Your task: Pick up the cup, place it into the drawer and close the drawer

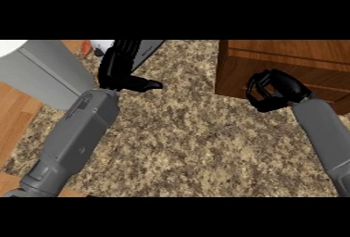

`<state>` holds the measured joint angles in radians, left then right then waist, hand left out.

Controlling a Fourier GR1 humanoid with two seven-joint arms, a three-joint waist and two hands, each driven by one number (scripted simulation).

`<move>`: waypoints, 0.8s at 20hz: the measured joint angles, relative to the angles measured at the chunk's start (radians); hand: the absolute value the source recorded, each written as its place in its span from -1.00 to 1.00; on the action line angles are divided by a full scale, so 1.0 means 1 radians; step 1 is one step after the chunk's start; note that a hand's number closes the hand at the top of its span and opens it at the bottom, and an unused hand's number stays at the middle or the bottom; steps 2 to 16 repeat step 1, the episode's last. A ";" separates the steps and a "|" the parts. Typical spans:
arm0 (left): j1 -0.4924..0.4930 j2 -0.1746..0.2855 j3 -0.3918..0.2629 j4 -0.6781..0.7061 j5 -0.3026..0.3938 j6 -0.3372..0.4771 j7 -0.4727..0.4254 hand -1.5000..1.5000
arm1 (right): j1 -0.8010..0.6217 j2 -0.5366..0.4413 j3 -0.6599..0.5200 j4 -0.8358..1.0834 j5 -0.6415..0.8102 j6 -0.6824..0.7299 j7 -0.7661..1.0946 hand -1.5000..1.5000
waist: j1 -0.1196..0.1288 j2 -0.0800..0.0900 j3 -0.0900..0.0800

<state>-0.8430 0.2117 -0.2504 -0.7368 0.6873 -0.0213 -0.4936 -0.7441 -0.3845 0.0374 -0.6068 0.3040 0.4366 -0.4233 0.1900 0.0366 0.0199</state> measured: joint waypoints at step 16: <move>0.004 0.000 -0.002 -0.002 0.001 -0.005 0.001 -1.00 | 0.002 -0.003 -0.001 -0.004 -0.004 0.009 0.000 1.00 | 0.002 0.001 0.001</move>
